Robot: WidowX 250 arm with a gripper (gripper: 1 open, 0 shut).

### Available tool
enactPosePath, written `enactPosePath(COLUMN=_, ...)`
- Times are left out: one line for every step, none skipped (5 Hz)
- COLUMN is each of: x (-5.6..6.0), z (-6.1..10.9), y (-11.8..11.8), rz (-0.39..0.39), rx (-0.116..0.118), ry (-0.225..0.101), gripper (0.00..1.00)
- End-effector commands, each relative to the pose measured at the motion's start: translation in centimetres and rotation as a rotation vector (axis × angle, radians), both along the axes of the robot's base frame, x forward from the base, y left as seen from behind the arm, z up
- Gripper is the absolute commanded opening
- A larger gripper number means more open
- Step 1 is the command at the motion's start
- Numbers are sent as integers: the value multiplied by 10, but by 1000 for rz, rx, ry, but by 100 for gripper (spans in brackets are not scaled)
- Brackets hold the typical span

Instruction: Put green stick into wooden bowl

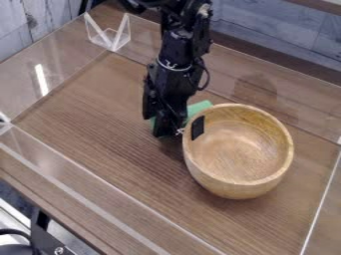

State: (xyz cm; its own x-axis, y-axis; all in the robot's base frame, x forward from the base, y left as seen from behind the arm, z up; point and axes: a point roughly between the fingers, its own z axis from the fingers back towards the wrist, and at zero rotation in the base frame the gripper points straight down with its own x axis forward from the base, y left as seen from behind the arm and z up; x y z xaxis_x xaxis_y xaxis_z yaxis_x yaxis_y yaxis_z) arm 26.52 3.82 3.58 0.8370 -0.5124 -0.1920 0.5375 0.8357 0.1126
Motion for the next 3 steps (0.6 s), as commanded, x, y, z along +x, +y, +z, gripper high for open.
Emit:
enactPosePath(x=13, z=12, y=-2, rz=9, rx=4, ry=-58, gripper=0)
enactPosePath(x=14, z=13, y=-3, rz=18, rx=3, ry=-62, gripper=0)
enactPosePath(x=17, z=29, y=-4, rz=43, rx=4, ry=-99, gripper=0)
